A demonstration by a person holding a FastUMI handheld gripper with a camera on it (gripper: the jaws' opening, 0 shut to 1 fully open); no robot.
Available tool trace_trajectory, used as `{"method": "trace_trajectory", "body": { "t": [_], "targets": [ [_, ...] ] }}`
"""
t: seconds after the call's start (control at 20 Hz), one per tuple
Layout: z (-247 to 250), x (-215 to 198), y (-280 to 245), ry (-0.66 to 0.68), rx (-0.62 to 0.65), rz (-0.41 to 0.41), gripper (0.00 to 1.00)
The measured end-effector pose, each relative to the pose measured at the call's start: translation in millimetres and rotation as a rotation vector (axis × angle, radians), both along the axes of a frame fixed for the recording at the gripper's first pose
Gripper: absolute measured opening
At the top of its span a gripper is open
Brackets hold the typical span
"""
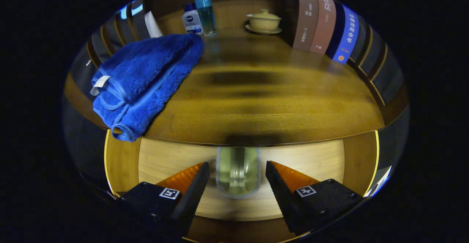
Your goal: Pull open the drawer, take out the items inside it, and place them on the countertop above the cabinet.
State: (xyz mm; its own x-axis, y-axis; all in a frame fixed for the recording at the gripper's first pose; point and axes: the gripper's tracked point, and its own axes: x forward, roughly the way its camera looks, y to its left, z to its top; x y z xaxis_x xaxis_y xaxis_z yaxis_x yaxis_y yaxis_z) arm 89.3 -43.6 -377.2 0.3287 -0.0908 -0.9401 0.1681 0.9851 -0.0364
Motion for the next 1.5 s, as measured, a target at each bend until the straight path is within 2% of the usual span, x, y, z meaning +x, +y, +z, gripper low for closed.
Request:
{"method": "trace_trajectory", "body": {
  "t": [0.25, 0.3, 0.35, 0.4, 0.8, 1.15, 1.35, 1.5],
  "targets": [
    [-13.6, -2.9, -0.8, 0.054, 0.014, -0.008, 0.38],
    [-21.8, -3.0, 1.2, 0.051, 0.023, -0.011, 0.36],
    [-30.5, -9.6, 2.2, 0.043, 0.017, -0.013, 0.28],
    [-16.9, 1.5, -0.9, 0.035, 0.017, -0.009, 0.20],
    [6.8, -4.3, 7.9, 0.005, 0.026, 0.027, 0.19],
    [49.3, -42.4, 1.8, -0.077, 0.039, 0.001, 0.19],
    [82.8, -55.2, 1.1, -0.162, 0.042, -0.012, 0.19],
    [115.0, -41.5, 0.7, -0.261, 0.035, -0.010, 0.19]
  ]
}}
